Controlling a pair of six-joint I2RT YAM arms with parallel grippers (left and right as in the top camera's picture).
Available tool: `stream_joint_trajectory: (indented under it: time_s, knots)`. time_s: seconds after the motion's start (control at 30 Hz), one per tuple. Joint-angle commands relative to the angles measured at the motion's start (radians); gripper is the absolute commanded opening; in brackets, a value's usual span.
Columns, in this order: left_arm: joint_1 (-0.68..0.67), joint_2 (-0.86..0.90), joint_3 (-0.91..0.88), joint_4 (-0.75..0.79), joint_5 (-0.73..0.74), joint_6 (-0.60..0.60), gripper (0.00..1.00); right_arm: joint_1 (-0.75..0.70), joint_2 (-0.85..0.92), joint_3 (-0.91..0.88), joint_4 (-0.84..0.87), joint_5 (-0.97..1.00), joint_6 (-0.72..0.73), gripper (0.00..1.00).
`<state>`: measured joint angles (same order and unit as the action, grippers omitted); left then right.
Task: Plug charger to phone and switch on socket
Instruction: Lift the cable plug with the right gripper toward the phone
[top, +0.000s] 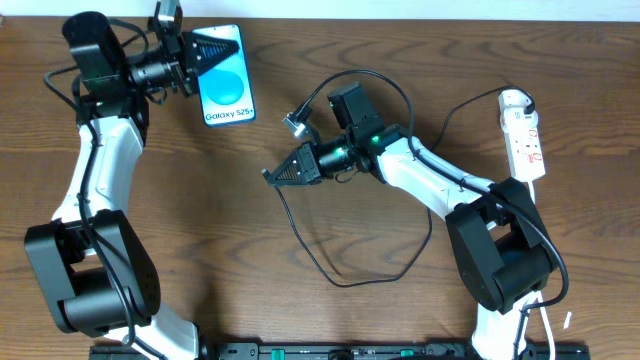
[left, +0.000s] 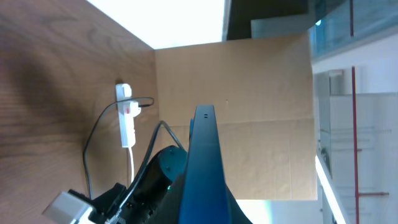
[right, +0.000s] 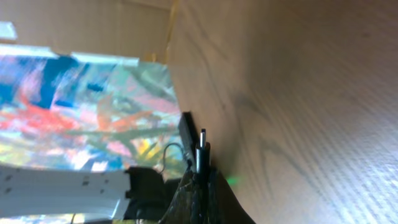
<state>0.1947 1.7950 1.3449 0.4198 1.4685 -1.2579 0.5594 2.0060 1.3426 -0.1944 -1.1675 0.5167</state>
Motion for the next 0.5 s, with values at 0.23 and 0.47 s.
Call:
stream_joint_trajectory:
  time_s: [0.23, 0.47]
  knots:
    - [0.005, -0.023, 0.024, 0.343, 0.03, -0.34, 0.07, -0.021, 0.008, 0.012, 0.19, -0.164, 0.097, 0.01]
    - [0.005, -0.023, 0.024, 0.421, -0.047, -0.375, 0.07, -0.058, 0.008, 0.012, 0.319, -0.182, 0.211, 0.01]
